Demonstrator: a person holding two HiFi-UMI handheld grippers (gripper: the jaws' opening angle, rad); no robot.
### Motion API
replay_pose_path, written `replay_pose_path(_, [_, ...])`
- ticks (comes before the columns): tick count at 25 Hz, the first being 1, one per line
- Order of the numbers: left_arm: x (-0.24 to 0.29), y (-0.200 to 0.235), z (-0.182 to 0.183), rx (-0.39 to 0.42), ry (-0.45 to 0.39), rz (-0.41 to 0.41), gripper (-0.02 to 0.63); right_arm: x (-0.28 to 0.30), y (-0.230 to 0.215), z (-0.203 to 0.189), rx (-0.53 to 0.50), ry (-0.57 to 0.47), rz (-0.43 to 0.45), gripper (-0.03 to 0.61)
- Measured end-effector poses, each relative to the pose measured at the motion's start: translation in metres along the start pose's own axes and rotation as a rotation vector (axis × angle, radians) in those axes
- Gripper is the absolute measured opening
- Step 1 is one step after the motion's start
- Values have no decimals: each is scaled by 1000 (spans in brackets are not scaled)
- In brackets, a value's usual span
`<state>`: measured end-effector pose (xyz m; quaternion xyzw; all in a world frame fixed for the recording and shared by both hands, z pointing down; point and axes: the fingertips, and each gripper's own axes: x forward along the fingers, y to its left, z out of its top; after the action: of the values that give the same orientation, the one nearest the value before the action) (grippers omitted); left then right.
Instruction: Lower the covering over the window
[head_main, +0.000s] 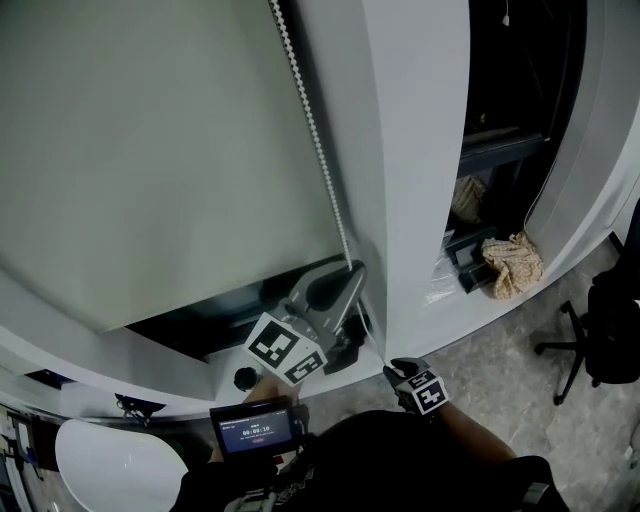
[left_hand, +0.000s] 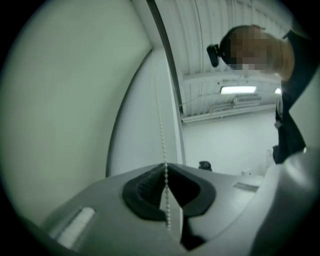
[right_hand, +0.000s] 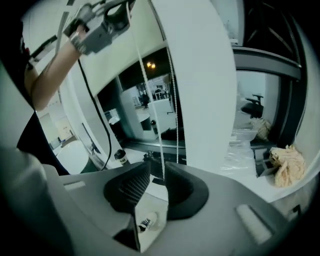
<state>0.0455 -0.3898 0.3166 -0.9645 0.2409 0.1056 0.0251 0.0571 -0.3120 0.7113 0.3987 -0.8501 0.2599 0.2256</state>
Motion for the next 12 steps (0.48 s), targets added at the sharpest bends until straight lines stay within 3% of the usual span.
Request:
replay_pose_path(2, [-9,4,-45,-11,73,25,8,-23,-8,27,96,-141,-1,101])
replay_pose_path(6, [-28,16,-116,-135,156,89,8,-85,-19,107,208,-477,-1,97])
replay_pose_path(9, [-43,5,-175,-171,290,101,8,-133,3,183,180,-679,49,86])
replay_pose_path(12, [-63,-16,-241,-205,452,87,8,-170,38,246,60,-794,104,83])
